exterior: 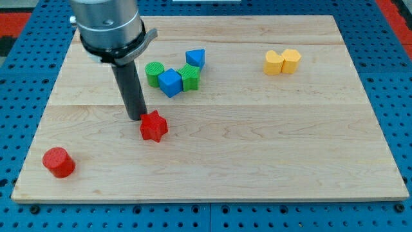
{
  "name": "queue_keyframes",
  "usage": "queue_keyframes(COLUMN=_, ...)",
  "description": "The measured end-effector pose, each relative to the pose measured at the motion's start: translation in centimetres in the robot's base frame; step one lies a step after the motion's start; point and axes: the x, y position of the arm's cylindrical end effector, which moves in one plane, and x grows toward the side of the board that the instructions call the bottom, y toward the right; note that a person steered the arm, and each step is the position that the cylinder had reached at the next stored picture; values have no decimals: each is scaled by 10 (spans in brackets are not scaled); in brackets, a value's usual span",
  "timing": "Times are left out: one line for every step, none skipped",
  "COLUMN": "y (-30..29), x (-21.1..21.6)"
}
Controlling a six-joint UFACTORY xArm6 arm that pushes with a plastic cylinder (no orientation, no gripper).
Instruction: Push the red star close to yellow blocks
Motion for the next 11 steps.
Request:
queue_keyframes(y=-2, x=25)
queue_keyframes(y=6, x=40)
queue_keyframes(y=6, x=70)
queue_keyframes(y=48, x=38)
queue_keyframes(y=70, x=4)
queue_keyframes(y=41, x=0)
queue_keyframes(y=29, x=-14)
queue_keyframes(y=89, x=-20)
queue_keyframes(y=141, x=-33)
queue_keyframes(y=165, x=-56)
queue_keyframes(y=190, x=-74)
